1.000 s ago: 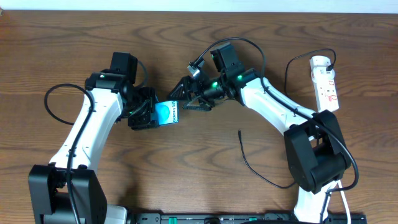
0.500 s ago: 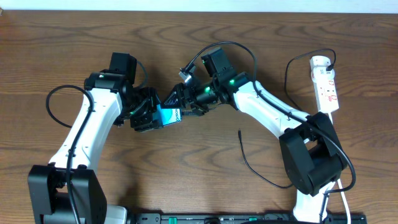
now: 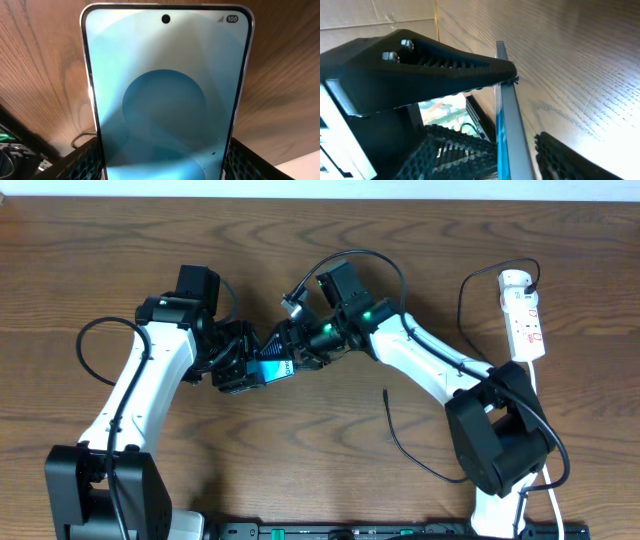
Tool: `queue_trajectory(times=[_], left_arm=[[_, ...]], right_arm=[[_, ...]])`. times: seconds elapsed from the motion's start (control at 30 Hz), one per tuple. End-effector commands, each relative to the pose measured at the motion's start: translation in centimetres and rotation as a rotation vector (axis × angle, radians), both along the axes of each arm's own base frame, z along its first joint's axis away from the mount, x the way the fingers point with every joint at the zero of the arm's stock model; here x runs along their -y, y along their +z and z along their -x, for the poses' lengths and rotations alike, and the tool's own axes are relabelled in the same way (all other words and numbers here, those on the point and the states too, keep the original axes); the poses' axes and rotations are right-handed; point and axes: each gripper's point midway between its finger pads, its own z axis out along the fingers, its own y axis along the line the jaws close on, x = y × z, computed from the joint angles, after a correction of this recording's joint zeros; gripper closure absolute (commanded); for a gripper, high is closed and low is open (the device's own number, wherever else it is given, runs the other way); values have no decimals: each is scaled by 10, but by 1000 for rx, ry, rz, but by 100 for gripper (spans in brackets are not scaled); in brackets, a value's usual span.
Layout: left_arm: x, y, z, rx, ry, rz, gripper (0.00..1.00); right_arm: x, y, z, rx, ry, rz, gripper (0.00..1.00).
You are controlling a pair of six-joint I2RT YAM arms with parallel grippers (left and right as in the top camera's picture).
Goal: Plug charger to phone and switch on socket
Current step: 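Grasp the phone's side edge with the right gripper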
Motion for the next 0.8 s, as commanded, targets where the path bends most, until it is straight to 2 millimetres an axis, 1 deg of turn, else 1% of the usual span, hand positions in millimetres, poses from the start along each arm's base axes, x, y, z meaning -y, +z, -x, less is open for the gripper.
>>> queue_trajectory(times=[0.0,0.1,0.2,0.37,0.77], left_arm=[[2,1,2,-17,13,21,93],[2,1,2,-17,13,21,93],[2,1,4,-22,13,21,93],[1,0,8,-43,14,17,93],[1,0,12,-58,13,16,93]], right_arm=[[-7,2,4,17,13,1,38],[-7,2,5,17,14,1,39],[-7,2,5,17,15,2,46],[-9,2,8,18,22,2,51],[-13,-1,15,23,33,20,55]])
